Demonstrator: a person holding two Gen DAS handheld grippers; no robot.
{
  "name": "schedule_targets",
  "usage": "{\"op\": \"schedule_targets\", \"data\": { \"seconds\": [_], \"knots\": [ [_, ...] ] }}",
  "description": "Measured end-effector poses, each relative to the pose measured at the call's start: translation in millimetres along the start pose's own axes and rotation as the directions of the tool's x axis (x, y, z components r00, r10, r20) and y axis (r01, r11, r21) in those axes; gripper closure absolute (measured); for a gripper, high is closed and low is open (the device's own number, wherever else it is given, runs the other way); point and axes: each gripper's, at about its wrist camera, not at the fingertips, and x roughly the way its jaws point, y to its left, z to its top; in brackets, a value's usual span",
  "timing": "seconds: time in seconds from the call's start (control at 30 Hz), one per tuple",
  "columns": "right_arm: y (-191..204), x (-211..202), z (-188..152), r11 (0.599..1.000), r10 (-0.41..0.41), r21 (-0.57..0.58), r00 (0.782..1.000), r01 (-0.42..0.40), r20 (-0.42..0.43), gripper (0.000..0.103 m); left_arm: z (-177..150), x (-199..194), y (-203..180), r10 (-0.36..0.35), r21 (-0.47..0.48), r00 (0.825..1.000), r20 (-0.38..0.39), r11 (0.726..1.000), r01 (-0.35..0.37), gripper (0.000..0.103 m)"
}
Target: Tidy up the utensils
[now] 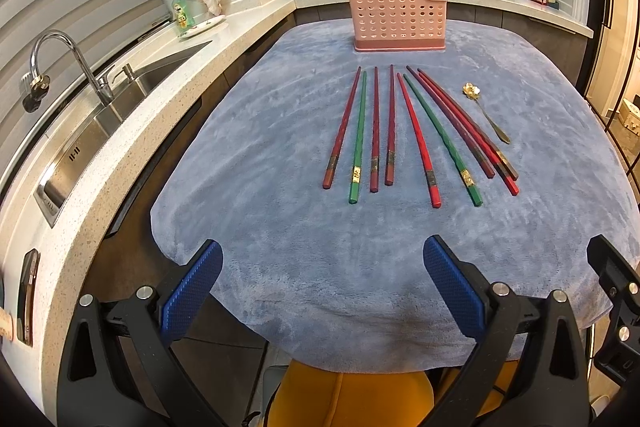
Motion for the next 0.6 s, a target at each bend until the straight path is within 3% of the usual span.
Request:
{"op": "schedule_targets", "data": {
  "seconds": [0.6],
  "knots": [
    [-0.2,-0.5,0.7,1.0,-0.001,0.001,1.0,0.001,-0.002,0.007,-1.2,2.3,3.1,-0.002,-0.003,1.0,-0.005,1.0,0.002,0.007]
  ]
}}
